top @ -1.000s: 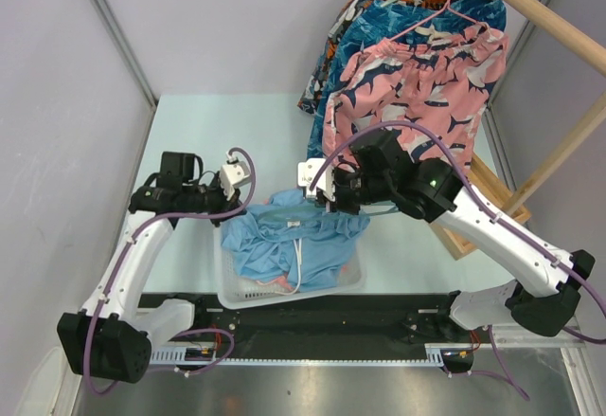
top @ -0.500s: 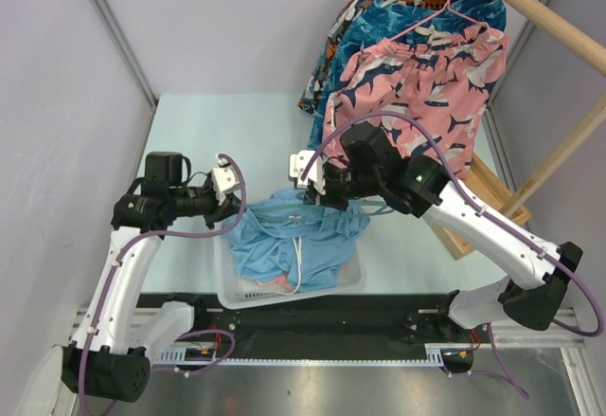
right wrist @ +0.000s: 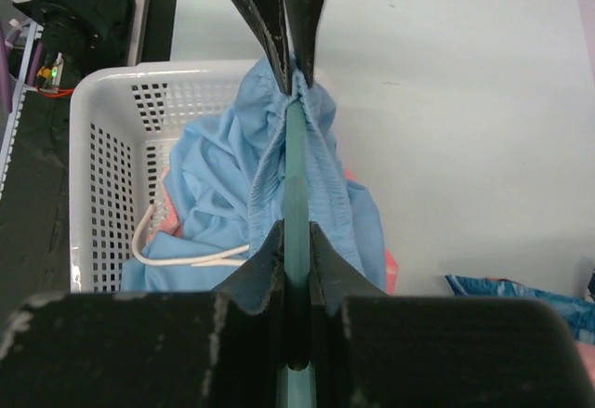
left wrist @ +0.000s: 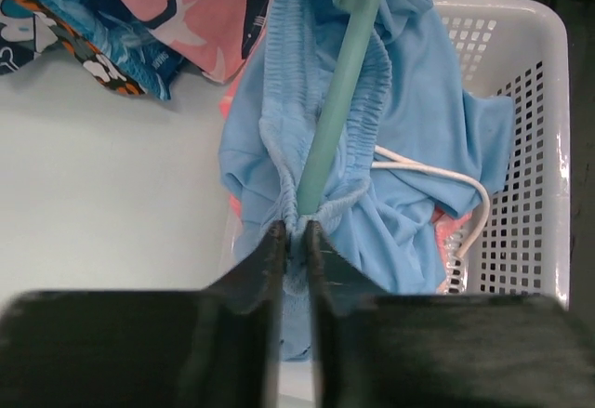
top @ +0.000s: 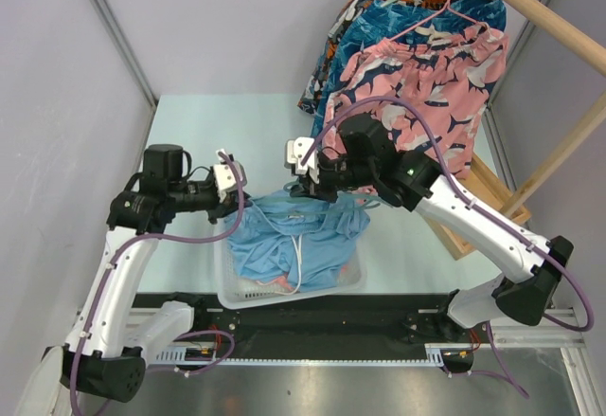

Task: Place the shorts on the hanger

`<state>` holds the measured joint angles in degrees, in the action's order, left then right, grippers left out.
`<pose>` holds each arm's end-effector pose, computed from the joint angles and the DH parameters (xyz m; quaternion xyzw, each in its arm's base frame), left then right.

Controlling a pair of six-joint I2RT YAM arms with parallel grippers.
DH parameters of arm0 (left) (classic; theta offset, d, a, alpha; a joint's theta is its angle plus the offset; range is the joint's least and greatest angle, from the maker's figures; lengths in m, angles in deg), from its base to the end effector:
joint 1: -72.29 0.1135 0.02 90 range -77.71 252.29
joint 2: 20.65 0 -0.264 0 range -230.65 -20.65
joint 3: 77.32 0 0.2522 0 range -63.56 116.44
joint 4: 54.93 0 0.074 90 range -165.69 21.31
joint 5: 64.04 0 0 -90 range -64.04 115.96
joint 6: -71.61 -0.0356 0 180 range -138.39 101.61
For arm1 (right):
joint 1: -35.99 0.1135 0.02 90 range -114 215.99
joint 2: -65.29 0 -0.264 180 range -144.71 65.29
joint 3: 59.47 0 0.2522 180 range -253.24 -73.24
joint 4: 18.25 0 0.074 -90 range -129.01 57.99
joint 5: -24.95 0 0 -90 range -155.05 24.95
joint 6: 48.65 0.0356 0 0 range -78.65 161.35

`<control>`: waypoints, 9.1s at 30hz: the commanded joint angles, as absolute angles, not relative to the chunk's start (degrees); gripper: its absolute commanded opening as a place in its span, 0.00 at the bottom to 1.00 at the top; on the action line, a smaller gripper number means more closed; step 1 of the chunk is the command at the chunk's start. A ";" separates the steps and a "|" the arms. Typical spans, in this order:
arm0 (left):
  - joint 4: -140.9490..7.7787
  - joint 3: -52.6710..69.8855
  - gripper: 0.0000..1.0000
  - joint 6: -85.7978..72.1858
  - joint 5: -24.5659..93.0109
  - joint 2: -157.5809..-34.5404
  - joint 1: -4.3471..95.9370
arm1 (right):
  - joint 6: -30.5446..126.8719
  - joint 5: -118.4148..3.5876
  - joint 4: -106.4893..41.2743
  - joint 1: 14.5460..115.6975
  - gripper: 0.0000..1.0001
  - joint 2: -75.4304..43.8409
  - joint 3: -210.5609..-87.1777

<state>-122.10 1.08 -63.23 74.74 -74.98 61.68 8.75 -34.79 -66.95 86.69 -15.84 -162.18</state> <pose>0.1597 -0.0572 0.3642 0.5342 0.6632 -0.2554 0.4579 0.1806 0.2490 0.4194 -0.6491 0.5249 0.2991 0.4622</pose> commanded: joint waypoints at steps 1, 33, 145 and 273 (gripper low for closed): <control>-117.64 2.27 0.40 -58.82 76.33 -75.58 60.52 | 9.89 -28.93 -58.20 87.15 0.00 -16.80 -163.32; -115.72 -3.97 0.00 -56.54 81.15 -78.66 65.52 | 20.69 -44.81 -56.27 85.04 0.77 -6.97 -158.76; -123.89 24.32 0.00 -38.43 83.87 -88.68 61.04 | -9.08 -60.65 -44.95 92.57 0.64 6.93 -146.36; -94.88 19.41 1.00 -17.16 83.00 -85.69 54.89 | -48.92 -16.71 -37.64 29.75 0.00 -24.54 -186.70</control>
